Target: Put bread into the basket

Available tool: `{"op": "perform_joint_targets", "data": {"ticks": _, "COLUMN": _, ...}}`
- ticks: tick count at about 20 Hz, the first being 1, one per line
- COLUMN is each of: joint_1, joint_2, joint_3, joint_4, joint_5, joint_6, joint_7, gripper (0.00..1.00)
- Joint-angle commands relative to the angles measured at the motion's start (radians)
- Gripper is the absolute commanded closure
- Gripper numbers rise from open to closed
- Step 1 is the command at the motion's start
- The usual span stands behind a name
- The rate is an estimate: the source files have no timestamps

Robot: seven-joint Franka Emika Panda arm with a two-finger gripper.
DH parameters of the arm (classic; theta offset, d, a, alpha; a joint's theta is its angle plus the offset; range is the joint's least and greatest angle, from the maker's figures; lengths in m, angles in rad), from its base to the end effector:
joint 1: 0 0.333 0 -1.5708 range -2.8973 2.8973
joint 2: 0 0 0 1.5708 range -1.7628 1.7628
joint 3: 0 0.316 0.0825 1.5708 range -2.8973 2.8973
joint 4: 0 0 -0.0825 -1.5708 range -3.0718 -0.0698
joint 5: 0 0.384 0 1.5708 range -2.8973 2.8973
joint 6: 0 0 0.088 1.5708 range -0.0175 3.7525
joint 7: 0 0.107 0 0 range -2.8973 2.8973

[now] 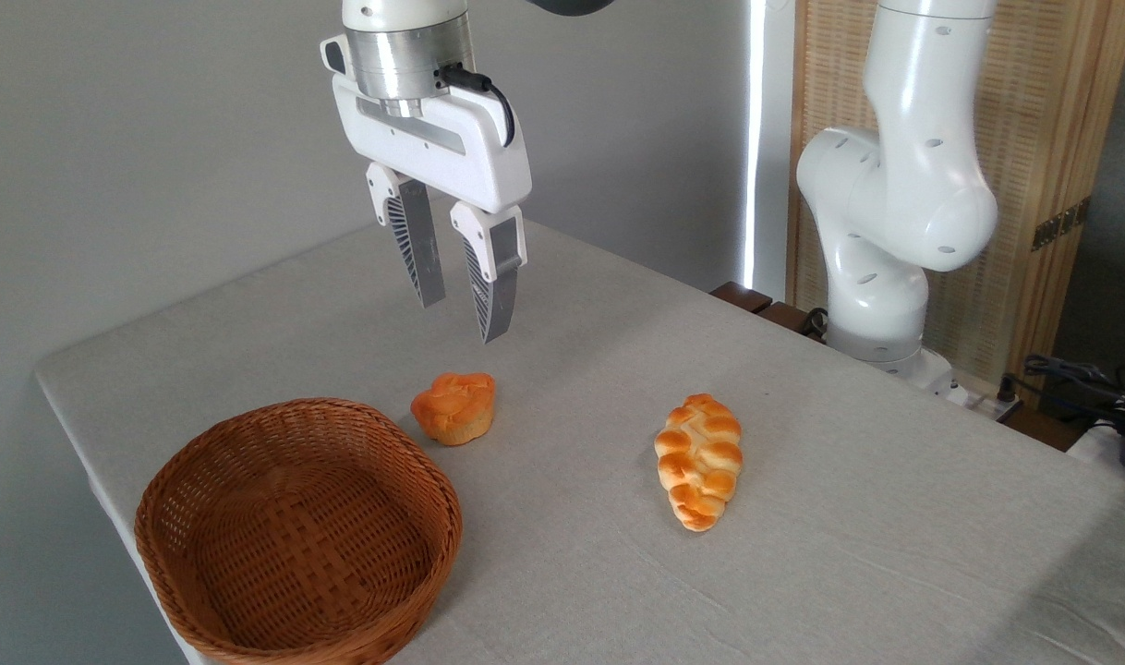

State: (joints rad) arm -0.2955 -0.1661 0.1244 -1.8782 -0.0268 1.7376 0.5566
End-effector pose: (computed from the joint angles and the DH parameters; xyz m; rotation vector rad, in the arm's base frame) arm 0.5048 -0.0854 0.5806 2.8982 -1.0992 0.0507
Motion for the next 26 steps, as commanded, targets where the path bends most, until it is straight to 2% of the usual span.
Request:
{"op": "perform_joint_targets", "data": {"ticks": 1, "joint_1": -0.001, "joint_2": 0.013, "joint_3": 0.007, "joint_4": 0.024, "joint_5": -0.016, "joint_6": -0.026, "joint_7": 0.020, "gripper": 0.00}}
{"op": "perform_joint_targets", "data": {"ticks": 14, "joint_1": -0.008, "joint_2": 0.010, "joint_3": 0.003, "joint_4": 0.008, "joint_5": -0.024, "joint_6": -0.018, "joint_7": 0.020, "gripper": 0.00}}
{"op": "perform_joint_targets", "data": {"ticks": 17, "joint_1": -0.014, "joint_2": -0.018, "joint_3": 0.000, "joint_4": -0.045, "joint_5": -0.024, "joint_6": -0.010, "joint_7": 0.026, "gripper": 0.00}}
{"op": "perform_joint_targets", "data": {"ticks": 22, "joint_1": -0.054, "joint_2": -0.038, "joint_3": -0.002, "joint_4": -0.139, "joint_5": -0.022, "joint_6": 0.002, "joint_7": 0.055, "gripper": 0.00}}
{"op": "perform_joint_targets", "data": {"ticks": 26, "joint_1": -0.085, "joint_2": -0.039, "joint_3": -0.002, "joint_4": -0.219, "joint_5": -0.024, "joint_6": 0.169, "joint_7": 0.054, "gripper": 0.00}}
